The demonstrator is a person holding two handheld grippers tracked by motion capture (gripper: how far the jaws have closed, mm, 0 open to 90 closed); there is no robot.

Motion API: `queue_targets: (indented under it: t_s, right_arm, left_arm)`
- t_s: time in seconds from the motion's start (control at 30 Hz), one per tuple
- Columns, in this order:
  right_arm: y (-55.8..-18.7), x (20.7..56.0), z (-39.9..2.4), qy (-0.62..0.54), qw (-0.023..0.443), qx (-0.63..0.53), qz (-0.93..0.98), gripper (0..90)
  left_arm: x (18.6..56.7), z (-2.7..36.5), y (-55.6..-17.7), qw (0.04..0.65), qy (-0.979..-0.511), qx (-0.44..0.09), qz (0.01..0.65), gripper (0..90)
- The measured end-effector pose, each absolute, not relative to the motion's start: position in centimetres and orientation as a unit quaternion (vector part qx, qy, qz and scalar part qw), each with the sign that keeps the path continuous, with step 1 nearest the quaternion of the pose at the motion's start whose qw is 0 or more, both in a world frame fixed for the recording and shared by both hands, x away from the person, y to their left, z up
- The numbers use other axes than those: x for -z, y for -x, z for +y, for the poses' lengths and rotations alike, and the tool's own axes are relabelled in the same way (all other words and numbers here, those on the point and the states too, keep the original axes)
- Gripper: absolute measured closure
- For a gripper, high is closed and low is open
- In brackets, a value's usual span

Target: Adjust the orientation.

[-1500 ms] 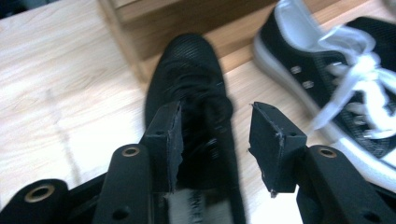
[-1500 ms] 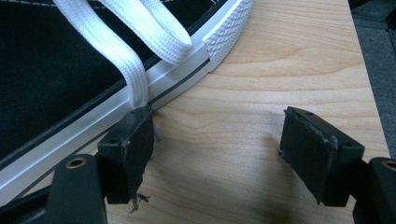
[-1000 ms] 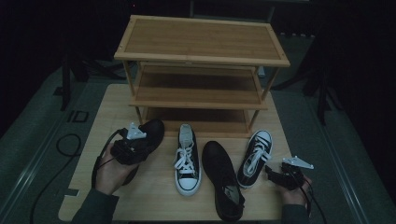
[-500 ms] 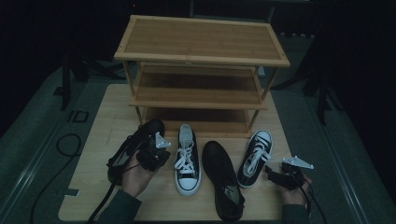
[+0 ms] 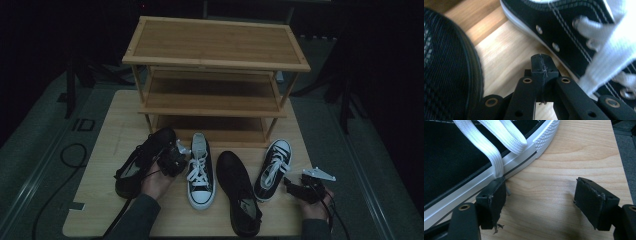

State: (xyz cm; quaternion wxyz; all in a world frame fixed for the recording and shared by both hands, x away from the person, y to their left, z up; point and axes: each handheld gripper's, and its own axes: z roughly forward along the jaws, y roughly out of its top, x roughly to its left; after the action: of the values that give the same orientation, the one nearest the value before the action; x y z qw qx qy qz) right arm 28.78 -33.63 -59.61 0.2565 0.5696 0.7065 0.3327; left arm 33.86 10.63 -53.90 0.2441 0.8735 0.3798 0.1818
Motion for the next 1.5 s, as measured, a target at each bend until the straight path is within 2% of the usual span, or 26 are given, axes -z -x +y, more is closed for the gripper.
queue_targets:
  t_s: [0.47,0.97,1.13,1.2,1.5]
  right_arm:
    - [-28.8,59.6,-33.6,-0.569,0.257,-0.333,0.707,25.1]
    - [-28.8,59.6,-33.6,-0.569,0.256,-0.333,0.707,24.9]
    - [-28.8,59.6,-33.6,-0.569,0.256,-0.333,0.707,24.8]
    - [-28.8,59.6,-33.6,-0.569,0.256,-0.333,0.707,24.9]
    - [-28.8,59.6,-33.6,-0.569,0.256,-0.333,0.707,24.9]
  left_arm:
    - [53.6,7.9,-35.2,0.266,-0.877,-0.172,0.362,90.0]
    - [53.5,7.9,-36.0,0.274,-0.876,-0.15,0.367,90.0]
    - [52.4,8.4,-35.4,0.269,-0.865,-0.167,0.39,68.9]
    - [51.9,8.6,-35.0,0.272,-0.862,-0.171,0.393,63.9]
    - [49.0,8.6,-32.9,0.3,-0.858,-0.185,0.374,52.4]
